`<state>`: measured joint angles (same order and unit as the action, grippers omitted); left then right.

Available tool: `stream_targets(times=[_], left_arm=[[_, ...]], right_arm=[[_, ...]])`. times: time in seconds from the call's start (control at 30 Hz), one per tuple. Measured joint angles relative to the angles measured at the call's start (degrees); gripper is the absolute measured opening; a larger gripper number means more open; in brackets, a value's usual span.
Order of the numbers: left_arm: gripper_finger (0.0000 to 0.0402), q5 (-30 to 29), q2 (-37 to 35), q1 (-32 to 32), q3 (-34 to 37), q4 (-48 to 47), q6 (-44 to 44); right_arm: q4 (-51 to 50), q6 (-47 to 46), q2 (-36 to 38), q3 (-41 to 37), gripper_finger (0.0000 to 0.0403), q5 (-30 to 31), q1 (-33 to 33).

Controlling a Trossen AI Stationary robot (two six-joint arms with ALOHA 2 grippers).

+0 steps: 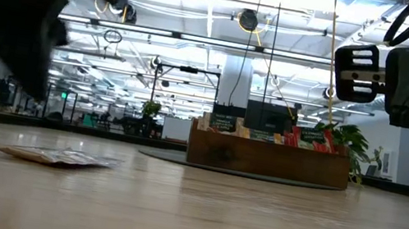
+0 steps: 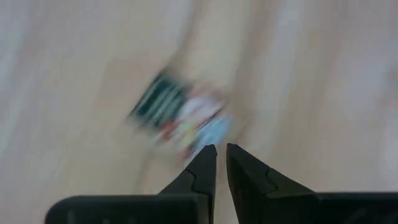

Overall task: Pick & Place Tea
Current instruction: Put the brown tea bag into the left section of the wooden organiser

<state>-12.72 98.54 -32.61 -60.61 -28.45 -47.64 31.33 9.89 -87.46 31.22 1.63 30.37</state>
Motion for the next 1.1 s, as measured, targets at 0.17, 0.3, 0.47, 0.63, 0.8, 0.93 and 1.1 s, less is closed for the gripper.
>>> stream_targets(times=[0.17,0.3,0.47,0.63,0.8,0.93,1.1], left_arm=[[0.0042,-1.80,0.50,-1.20,1.88,-5.78,-10.59],[0.0042,-0.58,0.97,-0.83,2.81,-5.38,-12.07],[0.0042,-0.30,0.85,0.14,2.86,-3.80,-12.43],[0.0042,2.36,4.22,2.00,2.86,-2.94,-12.74],[0.0042,3.53,7.57,3.86,2.51,0.55,-9.66],[0.0042,2.77,8.37,5.05,2.55,4.51,-8.09],[0.0042,2.81,8.57,5.32,2.66,11.75,-7.25]], right_arm=[[0.04,0.00,0.00,0.00,0.0002,-0.17,0.00],[0.06,0.00,0.00,0.00,0.0001,-0.18,0.00],[0.06,0.00,0.00,-0.02,0.0002,-0.19,0.00],[0.04,-0.09,0.00,-0.04,0.0002,-0.22,0.00],[-0.46,-0.17,0.00,-0.07,0.0004,-0.20,0.00],[-0.29,-0.17,0.00,-0.06,0.0004,-0.21,0.00],[-0.35,-0.13,0.00,-0.07,0.0004,-0.19,-0.02]])
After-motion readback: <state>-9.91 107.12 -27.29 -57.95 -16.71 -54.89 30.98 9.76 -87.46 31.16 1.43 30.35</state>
